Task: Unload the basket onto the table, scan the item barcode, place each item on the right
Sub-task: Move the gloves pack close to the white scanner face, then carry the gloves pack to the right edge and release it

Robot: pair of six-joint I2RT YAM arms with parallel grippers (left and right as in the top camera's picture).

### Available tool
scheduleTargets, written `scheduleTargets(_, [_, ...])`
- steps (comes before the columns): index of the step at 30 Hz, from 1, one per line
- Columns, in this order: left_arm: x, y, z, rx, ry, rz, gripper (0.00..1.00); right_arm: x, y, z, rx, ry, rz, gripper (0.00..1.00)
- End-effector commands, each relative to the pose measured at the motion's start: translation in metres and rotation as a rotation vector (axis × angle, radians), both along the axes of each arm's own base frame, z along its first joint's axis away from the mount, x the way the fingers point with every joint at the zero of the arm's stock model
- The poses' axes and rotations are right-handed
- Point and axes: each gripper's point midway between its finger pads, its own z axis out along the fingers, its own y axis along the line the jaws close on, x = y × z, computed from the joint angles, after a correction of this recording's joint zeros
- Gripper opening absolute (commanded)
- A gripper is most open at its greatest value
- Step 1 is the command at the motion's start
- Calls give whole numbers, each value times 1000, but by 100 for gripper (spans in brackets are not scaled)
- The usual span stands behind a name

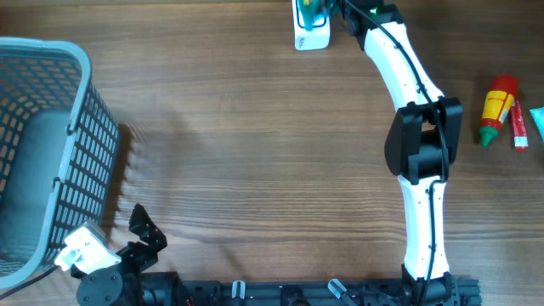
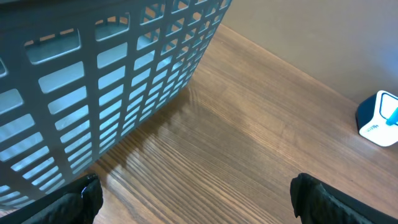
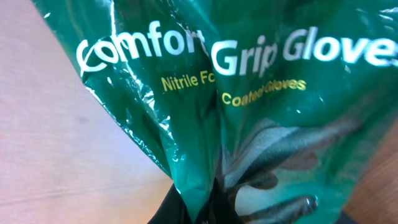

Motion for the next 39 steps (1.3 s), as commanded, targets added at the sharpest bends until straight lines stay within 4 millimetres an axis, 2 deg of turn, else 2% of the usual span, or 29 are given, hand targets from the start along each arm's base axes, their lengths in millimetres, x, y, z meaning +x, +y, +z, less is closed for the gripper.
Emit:
scheduleTargets(1, [0,-2,1,-10,-14,-7,100,-21,-39,52,-99,26,-15,5])
scheduleTargets(2, [0,-2,1,-10,-13,-7,100,-32,-57,65,-139,49,-15,5])
scheduleTargets(3, [0,-2,1,-10,-14,-7,100,-47,-83,83,-182,77,-24,5])
scheduleTargets(5, [0,-2,1,-10,-13,-7,100,-86,-156,121,-331,136,-30,5])
scheduleTargets(6, [0,-2,1,-10,-13,-7,100,-100,-191,138,-501,144,29,4])
scheduleTargets(7, [0,-2,1,-10,-14,-7,100,-109,-221,147,-688,172,102,5])
scheduleTargets(8, [0,-2,1,-10,-13,-7,100,-124,-273,145,-968,281,185,5])
scheduleTargets(9, [0,-2,1,-10,-14,-7,100,-145,-321,122,-1101,455,218,5])
scheduleTargets(11, [0,-2,1,-10,-14,-7,100,-158,-348,98,-1101,545,235,5])
scheduleTargets(13, [0,-2,1,-10,-13,-7,100,-180,-381,53,-1066,672,278,5])
scheduleTargets(14, [0,-2,1,-10,-13,-7,100,-191,-392,30,-1061,732,324,4])
scheduleTargets(15, [0,-2,1,-10,-13,-7,100,-212,-406,0,-1033,820,383,5])
scheduleTargets(17, [0,-2,1,-10,-13,-7,100,-250,-425,-41,-955,937,403,5])
scheduleTargets(18, [0,-2,1,-10,-13,-7,100,-264,-434,-58,-902,967,364,5])
scheduleTargets(20, [0,-2,1,-10,-13,-7,100,-281,-444,-74,-832,994,295,5])
scheduleTargets(21, [0,-2,1,-10,-13,-7,100,-289,-448,-77,-803,1005,264,35])
scheduleTargets(22, [0,-2,1,-10,-13,-7,100,-287,-447,-73,-798,991,266,100])
scheduleTargets(24, [0,-2,1,-10,-14,-7,100,-277,-441,-52,-793,922,241,100])
scheduleTargets(25, [0,-2,1,-10,-13,-7,100,-268,-433,-32,-790,869,226,100])
scheduleTargets(26, [0,-2,1,-10,-13,-7,100,-255,-419,-3,-778,774,212,100])
scheduleTargets(28, [0,-2,1,-10,-13,-7,100,-238,-388,38,-731,606,211,100])
scheduleTargets(30, [0,-2,1,-10,-13,-7,100,-230,-353,75,-690,466,242,100])
scheduleTargets(34, [0,-2,1,-10,-13,-7,100,-240,-278,157,-629,224,308,100])
scheduleTargets(36, [0,-2,1,-10,-13,-7,100,-249,-244,186,-607,127,363,100])
scheduleTargets(37, [0,-2,1,-10,-14,-6,100,-256,-221,202,-594,68,415,100])
scheduleTargets(39, [0,-2,1,-10,-13,-7,100,-271,-186,220,-567,0,501,100])
